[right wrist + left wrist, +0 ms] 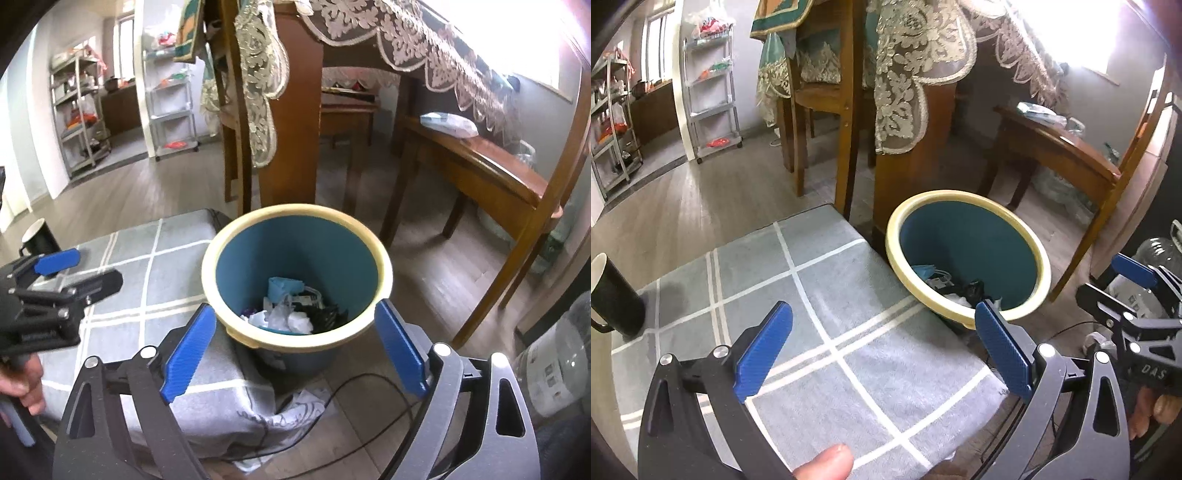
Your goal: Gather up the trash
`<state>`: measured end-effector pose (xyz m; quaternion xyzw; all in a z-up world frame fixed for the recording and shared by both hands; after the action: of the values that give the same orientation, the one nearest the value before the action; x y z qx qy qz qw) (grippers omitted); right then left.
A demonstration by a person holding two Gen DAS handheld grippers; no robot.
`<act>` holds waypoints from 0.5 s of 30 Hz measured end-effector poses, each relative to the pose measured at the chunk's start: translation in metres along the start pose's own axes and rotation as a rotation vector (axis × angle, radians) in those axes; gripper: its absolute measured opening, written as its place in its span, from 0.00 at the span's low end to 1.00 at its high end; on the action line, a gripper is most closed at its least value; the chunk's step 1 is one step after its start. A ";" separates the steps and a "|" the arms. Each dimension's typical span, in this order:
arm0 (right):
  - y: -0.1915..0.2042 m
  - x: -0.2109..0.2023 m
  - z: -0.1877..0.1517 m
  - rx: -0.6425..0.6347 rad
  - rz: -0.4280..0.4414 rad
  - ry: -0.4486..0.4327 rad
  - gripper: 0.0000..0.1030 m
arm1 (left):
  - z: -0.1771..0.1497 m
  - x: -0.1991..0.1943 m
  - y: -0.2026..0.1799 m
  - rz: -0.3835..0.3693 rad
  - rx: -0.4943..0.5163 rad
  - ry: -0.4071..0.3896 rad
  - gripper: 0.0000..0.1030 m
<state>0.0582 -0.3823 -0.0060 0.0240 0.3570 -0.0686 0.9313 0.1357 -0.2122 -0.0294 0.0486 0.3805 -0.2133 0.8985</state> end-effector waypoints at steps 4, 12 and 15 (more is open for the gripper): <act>0.001 -0.004 -0.002 -0.001 -0.009 -0.003 0.88 | -0.007 -0.006 -0.001 0.003 0.003 -0.022 0.94; 0.004 -0.010 -0.011 -0.007 -0.014 0.008 0.89 | -0.011 -0.007 -0.007 -0.014 0.016 -0.043 0.94; 0.004 -0.009 -0.010 -0.001 -0.006 0.008 0.89 | -0.012 -0.006 -0.007 -0.015 0.015 -0.034 0.94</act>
<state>0.0450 -0.3766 -0.0075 0.0226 0.3608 -0.0713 0.9296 0.1208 -0.2137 -0.0336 0.0488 0.3638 -0.2235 0.9029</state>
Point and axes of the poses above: each gripper's, at about its wrist camera, not at the fingertips, and x roughly the way its jaws point, y to its left, z to its top, the point moved 5 cm from there along x, roughly the way its jaws point, and after that the axes turned 1 degree about y, right-handed, at the moved point
